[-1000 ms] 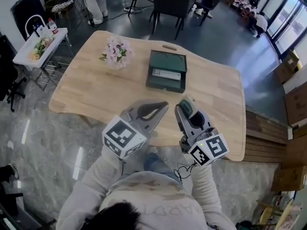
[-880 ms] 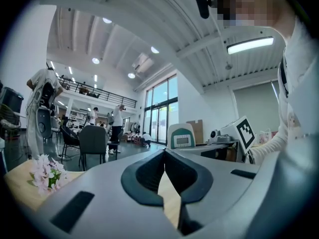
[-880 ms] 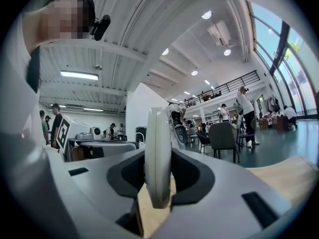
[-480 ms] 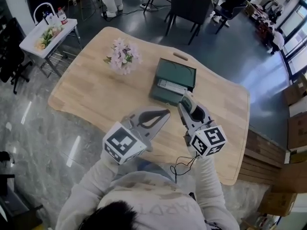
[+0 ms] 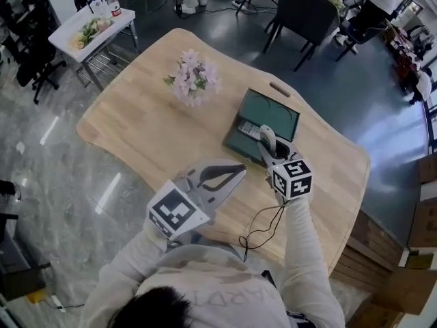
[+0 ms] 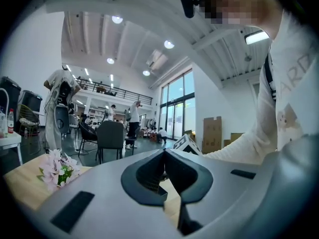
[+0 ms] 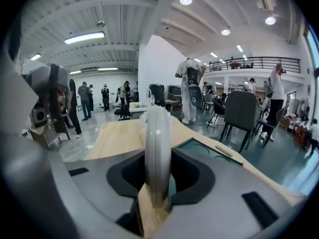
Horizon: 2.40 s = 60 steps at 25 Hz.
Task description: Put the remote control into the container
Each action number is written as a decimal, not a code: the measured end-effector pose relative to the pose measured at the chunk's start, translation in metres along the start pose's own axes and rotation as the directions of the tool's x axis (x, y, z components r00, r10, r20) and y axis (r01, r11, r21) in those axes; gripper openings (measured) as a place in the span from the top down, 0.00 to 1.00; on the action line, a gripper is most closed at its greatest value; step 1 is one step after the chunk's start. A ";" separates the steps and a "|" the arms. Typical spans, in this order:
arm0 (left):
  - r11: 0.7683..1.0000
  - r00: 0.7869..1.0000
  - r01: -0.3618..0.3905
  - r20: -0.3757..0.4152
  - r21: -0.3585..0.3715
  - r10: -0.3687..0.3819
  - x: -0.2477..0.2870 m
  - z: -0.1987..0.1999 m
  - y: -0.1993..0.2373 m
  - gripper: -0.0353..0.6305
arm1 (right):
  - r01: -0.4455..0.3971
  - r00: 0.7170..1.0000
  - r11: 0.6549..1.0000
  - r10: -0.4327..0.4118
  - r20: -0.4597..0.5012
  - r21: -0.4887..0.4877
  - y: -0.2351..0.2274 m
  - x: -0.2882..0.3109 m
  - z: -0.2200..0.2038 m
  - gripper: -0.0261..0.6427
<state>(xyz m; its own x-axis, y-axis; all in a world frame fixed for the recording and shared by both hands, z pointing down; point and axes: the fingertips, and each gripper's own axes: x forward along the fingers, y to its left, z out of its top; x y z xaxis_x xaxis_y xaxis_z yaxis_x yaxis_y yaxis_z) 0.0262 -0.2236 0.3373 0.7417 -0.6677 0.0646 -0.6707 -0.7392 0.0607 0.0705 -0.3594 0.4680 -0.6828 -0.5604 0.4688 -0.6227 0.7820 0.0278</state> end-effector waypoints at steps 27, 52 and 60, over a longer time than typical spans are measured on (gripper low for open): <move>0.984 0.986 -0.166 -0.044 -0.067 0.163 0.010 -0.014 0.044 0.93 | -0.388 0.680 0.918 0.224 -0.698 -0.083 -0.019 0.123 -0.145 0.79; 0.983 0.983 -0.176 -0.070 -0.059 0.172 0.017 -0.021 0.047 0.93 | -0.471 0.574 0.874 0.406 -0.711 0.119 -0.008 0.123 -0.160 0.75; 0.984 0.984 -0.168 -0.067 -0.063 0.164 0.019 -0.021 0.045 0.93 | -0.422 0.608 0.895 0.398 -0.687 0.145 -0.023 0.116 -0.161 0.71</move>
<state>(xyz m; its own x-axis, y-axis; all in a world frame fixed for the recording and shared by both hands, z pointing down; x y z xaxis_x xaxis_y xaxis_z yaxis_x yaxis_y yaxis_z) 0.0105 -0.2677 0.3617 0.6193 -0.7725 0.1404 -0.7852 -0.6092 0.1113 0.0677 -0.3984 0.6638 -0.4006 0.1577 0.9026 -0.3246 0.8968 -0.3008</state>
